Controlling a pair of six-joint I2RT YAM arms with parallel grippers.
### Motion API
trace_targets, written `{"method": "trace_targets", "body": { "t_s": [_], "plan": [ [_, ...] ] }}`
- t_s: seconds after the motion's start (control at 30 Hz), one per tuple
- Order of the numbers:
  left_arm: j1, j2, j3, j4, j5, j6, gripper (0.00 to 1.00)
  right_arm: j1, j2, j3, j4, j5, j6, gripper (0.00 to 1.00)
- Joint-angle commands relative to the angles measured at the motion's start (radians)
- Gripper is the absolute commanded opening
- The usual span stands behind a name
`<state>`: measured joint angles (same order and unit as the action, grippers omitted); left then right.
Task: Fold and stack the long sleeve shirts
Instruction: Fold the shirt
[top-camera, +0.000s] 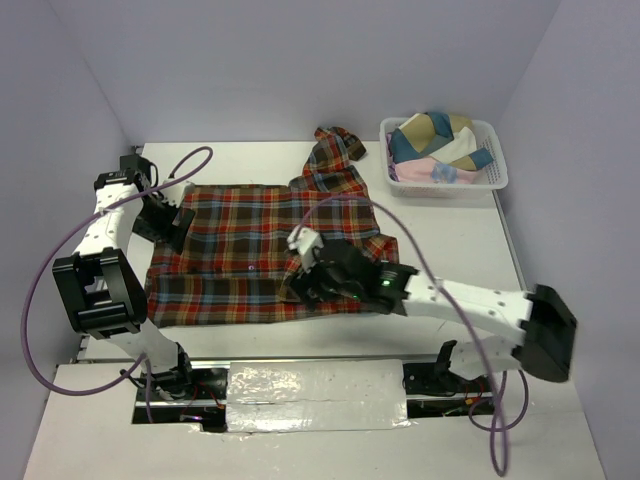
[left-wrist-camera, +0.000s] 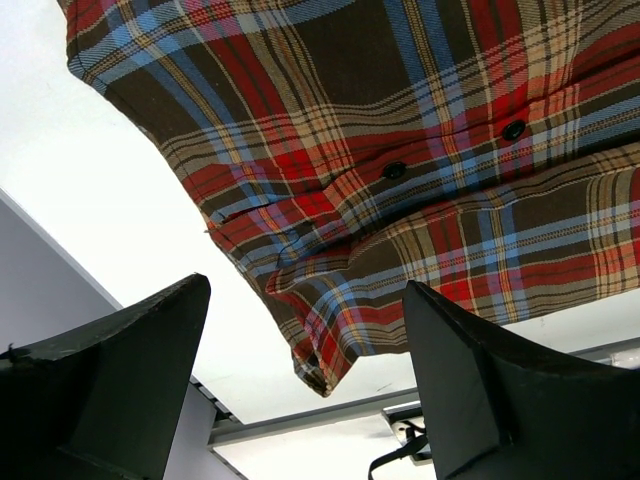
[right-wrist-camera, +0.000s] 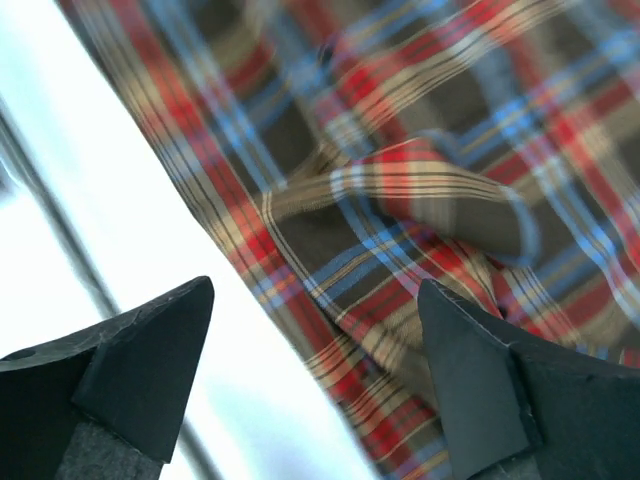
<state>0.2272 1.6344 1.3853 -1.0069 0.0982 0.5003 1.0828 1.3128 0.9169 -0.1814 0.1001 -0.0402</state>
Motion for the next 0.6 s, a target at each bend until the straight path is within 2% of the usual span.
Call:
{"method": "trace_targets", "body": {
  "t_s": [0.0,0.03,0.07,0.13,0.17,0.2,0.23,0.33,0.43,0.57],
  "plan": [
    [-0.006,-0.005,0.001,0.008,0.021,0.014,0.91,-0.068,-0.184,-0.035,-0.002,0.130,0.291,0.89],
    [-0.008,-0.007,0.000,0.010,0.020,0.014,0.91,-0.124,-0.237,-0.064,-0.032,0.119,0.466,0.77],
    [-0.009,-0.008,-0.002,0.014,0.021,0.014,0.91,-0.243,-0.265,-0.085,-0.100,0.075,0.556,0.68],
    [-0.009,-0.010,-0.005,0.019,0.021,0.014,0.91,-0.358,-0.351,-0.186,-0.147,0.017,0.717,0.57],
    [-0.009,-0.010,-0.005,0.021,0.023,0.014,0.91,-0.407,-0.383,-0.222,-0.162,-0.014,0.837,0.60],
    [-0.009,-0.010,-0.008,0.021,0.024,0.014,0.91,-0.481,-0.412,-0.258,-0.165,-0.060,0.885,0.66],
    [-0.011,-0.011,-0.009,0.022,0.026,0.014,0.91,-0.509,-0.466,-0.317,-0.168,-0.074,0.926,0.75],
    [-0.011,-0.015,-0.020,0.025,0.034,0.012,0.91,-0.573,-0.512,-0.389,-0.162,-0.120,1.019,0.83],
    [-0.014,-0.016,-0.028,0.030,0.034,0.009,0.91,-0.621,-0.477,-0.430,-0.104,-0.199,1.074,0.84],
    [-0.020,-0.022,-0.031,0.028,0.037,0.009,0.91,-0.624,-0.399,-0.417,-0.073,-0.226,1.094,0.84]
  ]
}}
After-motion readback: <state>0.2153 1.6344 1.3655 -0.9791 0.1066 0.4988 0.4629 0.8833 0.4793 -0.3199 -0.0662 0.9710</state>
